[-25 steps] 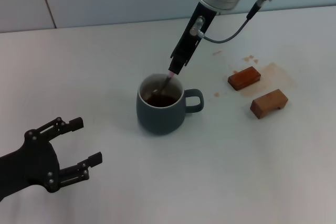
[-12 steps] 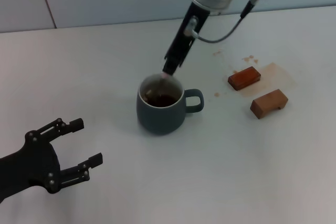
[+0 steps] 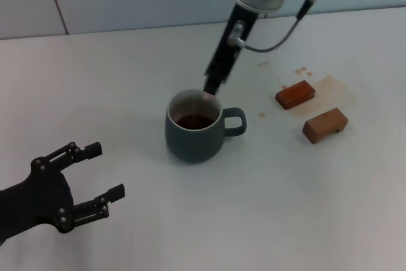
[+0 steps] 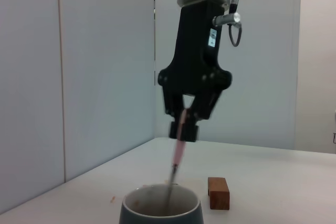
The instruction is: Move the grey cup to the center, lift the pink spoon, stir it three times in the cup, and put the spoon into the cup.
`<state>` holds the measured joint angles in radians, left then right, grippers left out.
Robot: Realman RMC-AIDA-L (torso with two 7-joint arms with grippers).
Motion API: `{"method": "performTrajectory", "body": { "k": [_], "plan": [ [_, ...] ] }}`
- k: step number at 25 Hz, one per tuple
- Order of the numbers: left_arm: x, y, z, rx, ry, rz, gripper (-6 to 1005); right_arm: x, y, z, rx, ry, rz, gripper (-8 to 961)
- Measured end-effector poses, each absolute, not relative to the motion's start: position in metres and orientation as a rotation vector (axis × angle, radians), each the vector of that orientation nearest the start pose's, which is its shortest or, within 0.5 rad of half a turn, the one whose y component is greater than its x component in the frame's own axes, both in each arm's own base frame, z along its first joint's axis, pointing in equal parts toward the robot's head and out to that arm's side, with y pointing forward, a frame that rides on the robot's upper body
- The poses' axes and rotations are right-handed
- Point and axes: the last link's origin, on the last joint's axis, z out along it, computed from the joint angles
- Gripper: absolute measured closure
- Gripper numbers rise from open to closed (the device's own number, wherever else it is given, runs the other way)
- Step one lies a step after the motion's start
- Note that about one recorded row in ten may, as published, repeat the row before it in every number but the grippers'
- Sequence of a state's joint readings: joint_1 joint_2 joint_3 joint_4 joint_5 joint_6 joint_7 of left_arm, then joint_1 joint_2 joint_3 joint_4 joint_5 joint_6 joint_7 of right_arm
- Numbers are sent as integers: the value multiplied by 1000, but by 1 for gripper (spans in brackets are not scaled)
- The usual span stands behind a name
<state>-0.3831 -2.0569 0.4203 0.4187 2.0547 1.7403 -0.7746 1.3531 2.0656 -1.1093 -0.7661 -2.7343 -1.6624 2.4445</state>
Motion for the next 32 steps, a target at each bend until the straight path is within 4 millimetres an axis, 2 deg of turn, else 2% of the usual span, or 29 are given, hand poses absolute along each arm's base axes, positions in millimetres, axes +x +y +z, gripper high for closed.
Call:
{"method": "performTrajectory", "body": {
  "k": [3, 5, 9, 11, 17, 25, 32],
  "plan": [
    [-310, 256, -4, -2582, -254, -879, 167, 26, 431, -22, -2750, 616, -617, 840],
    [-310, 255, -3, -2580, -254, -881, 167, 29, 433, -20, -2726, 633, -634, 840],
    [-311, 254, -3, -2577, -258, -880, 167, 34, 429, -18, -2721, 646, -703, 839],
    [-311, 254, -3, -2577, -258, -881, 167, 34, 419, -23, -2765, 625, -768, 839],
    [-311, 254, -2, -2575, -256, -882, 167, 26, 418, -30, -2804, 611, -696, 834],
    [-311, 253, -2, -2571, -257, -884, 167, 33, 421, -32, -2780, 657, -672, 805],
    [-311, 254, -1, -2568, -255, -886, 167, 37, 425, -33, -2768, 663, -610, 676]
  ]
}}
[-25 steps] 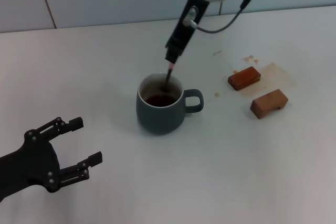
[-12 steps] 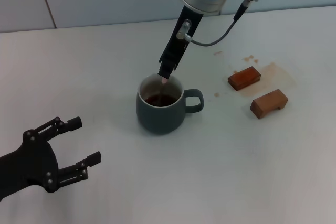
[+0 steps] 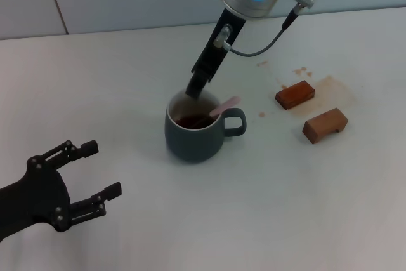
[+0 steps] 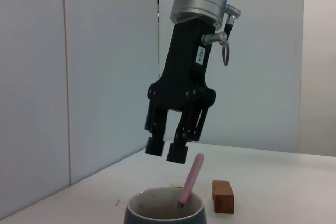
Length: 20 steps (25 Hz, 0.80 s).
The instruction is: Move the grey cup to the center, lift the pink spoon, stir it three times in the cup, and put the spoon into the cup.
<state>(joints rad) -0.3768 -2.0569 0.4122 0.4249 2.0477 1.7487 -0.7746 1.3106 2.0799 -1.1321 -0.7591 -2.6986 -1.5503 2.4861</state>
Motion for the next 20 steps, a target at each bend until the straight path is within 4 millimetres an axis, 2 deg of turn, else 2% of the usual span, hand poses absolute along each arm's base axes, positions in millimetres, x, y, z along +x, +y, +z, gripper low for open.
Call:
{"method": "performTrajectory", "body": {
  "k": [3, 5, 6, 7, 9, 10, 11, 12, 13, 14, 15, 16, 17, 18, 19, 20],
  "plan": [
    [-311, 254, -1, -2568, -255, -886, 167, 39, 425, -25, -2798, 642, -445, 620],
    [-311, 254, -1, -2568, -255, -886, 167, 44, 421, -14, -2837, 608, -244, 542],
    [-310, 255, -1, -2568, -254, -884, 167, 50, 412, 0, -2872, 559, 7, 502],
    [-310, 255, -1, -2568, -254, -884, 167, 50, 412, 0, -2872, 559, 7, 463],
    [-310, 255, -1, -2568, -254, -884, 167, 64, 403, 19, -2855, 504, 305, 385],
    [-310, 255, -1, -2567, -255, -882, 167, 69, 400, 26, -2833, 488, 398, 377],
    [-310, 257, -1, -2567, -250, -882, 167, 87, 393, 41, -2761, 463, 615, 369],
    [-310, 257, -1, -2567, -250, -882, 167, 87, 393, 41, -2761, 463, 615, 361],
    [-309, 258, -1, -2568, -245, -883, 167, 109, 385, 53, -2693, 424, 780, 353],
    [-308, 260, 0, -2570, -238, -883, 167, 120, 380, 57, -2665, 410, 840, 347],
    [-308, 260, 0, -2570, -238, -883, 167, 120, 380, 57, -2665, 410, 840, 342],
    [-307, 262, 0, -2572, -235, -884, 167, 142, 373, 63, -2614, 429, 924, 336],
    [-306, 263, 0, -2573, -234, -886, 167, 142, 373, 63, -2614, 429, 924, 330],
    [-305, 264, 0, -2574, -234, -886, 167, 167, 368, 67, -2560, 469, 965, 324],
    [-303, 266, 0, -2577, -230, -887, 167, 167, 368, 67, -2560, 469, 965, 319],
    [-303, 268, 0, -2580, -229, -886, 167, 183, 364, 68, -2531, 481, 974, 313]
  ]
}}
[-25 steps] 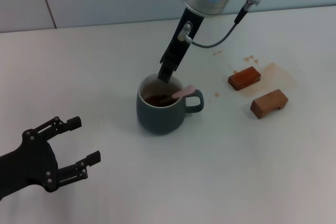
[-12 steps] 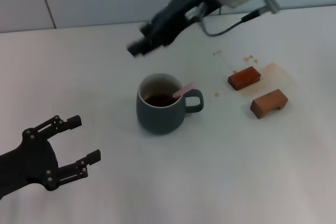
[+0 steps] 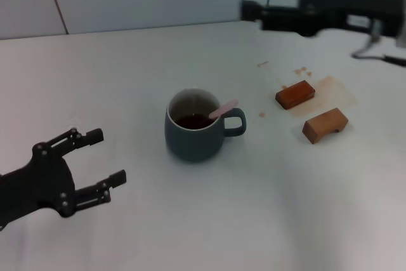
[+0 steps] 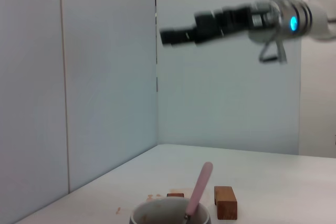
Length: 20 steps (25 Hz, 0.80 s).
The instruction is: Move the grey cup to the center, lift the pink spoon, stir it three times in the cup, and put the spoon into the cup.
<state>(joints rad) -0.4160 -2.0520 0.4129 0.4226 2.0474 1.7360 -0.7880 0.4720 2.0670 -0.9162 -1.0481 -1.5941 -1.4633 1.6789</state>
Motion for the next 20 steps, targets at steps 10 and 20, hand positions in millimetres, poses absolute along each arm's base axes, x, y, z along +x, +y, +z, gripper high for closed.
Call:
{"method": "performTrajectory", "body": {
  "k": [10, 20],
  "plan": [
    [-282, 319, 30, -2753, -293, -778, 167, 283, 322, 59, -2618, 460, 745, 134],
    [-258, 348, 51, -2857, -324, -632, 167, 298, 328, 71, -2745, 484, 595, 133]
  ]
}}
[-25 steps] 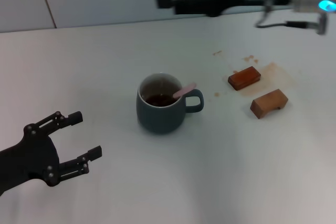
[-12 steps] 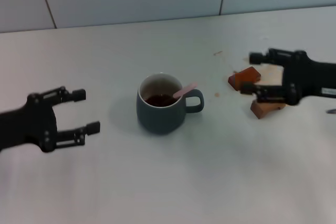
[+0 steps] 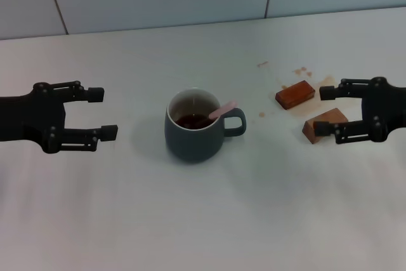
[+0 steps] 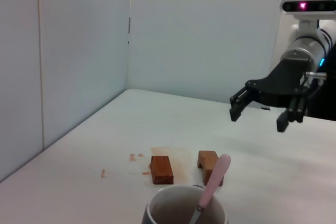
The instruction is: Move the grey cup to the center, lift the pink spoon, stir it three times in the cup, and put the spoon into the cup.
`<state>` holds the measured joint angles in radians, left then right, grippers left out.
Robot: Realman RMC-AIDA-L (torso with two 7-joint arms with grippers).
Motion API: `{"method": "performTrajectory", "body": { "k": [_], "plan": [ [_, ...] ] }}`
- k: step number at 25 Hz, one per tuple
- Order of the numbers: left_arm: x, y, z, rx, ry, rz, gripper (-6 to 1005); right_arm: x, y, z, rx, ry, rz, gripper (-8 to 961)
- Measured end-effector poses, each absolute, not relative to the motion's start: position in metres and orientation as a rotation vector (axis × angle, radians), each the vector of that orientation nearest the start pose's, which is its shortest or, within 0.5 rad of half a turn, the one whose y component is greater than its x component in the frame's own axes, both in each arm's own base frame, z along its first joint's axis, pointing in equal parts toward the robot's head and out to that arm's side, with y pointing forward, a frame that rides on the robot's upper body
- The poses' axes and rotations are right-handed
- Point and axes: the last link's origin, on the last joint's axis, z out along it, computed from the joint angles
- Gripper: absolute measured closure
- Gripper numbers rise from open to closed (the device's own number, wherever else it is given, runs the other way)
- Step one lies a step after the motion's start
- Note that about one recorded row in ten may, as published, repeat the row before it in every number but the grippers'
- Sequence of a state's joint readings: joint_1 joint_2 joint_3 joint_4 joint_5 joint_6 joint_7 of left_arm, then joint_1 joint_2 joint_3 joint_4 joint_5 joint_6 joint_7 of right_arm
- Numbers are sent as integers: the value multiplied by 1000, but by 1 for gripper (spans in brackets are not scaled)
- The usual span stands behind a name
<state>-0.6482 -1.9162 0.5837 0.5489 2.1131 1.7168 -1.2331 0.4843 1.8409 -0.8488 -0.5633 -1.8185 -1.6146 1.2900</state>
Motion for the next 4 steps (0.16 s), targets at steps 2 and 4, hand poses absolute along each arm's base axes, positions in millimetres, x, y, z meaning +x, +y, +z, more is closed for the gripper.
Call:
{"method": "performTrajectory", "body": {
  "k": [2, 4],
  "plan": [
    [-256, 349, 52, -2864, -329, -631, 167, 297, 329, 70, -2754, 477, 586, 133],
    [-253, 350, 51, -2880, -352, -626, 167, 295, 330, 70, -2760, 469, 588, 133]
  ]
}}
